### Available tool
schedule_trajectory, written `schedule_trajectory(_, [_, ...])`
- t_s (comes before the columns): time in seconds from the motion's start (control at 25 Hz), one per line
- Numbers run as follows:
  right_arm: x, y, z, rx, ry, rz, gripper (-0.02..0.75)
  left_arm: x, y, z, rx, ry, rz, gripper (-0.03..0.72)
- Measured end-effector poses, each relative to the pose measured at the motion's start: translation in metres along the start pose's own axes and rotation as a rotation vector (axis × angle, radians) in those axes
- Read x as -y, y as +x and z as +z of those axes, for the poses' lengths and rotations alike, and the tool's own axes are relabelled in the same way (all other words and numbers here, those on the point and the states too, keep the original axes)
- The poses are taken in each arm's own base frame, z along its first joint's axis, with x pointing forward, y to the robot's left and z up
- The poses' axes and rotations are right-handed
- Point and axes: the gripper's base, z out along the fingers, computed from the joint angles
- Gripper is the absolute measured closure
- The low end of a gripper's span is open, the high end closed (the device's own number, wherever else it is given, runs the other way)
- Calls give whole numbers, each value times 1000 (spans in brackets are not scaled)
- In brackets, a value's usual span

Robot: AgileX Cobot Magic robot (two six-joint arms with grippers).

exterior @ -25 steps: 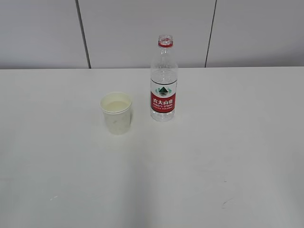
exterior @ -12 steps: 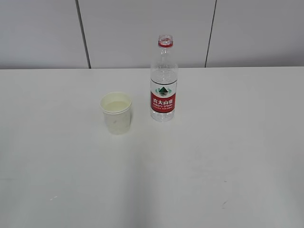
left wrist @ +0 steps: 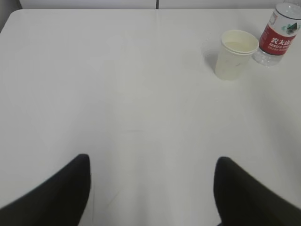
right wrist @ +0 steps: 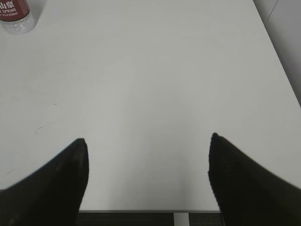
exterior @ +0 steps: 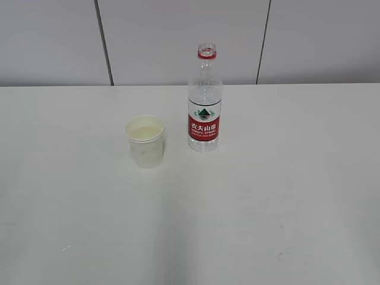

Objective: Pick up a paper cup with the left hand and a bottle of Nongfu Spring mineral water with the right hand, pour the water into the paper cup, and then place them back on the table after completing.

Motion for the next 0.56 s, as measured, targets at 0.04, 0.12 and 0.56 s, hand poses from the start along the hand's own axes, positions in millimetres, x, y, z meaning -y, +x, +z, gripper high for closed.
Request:
schedule_trajectory(0.04, [0, 0, 0, 0, 0, 0, 150, 0, 0, 0, 0, 0, 0, 188])
schedule_trajectory(0.12, [0, 0, 0, 0, 0, 0, 150, 0, 0, 0, 0, 0, 0, 188])
schedule_trajectory(0.56, [0, 0, 0, -1, 0, 0, 150, 0, 0, 0, 0, 0, 0, 188])
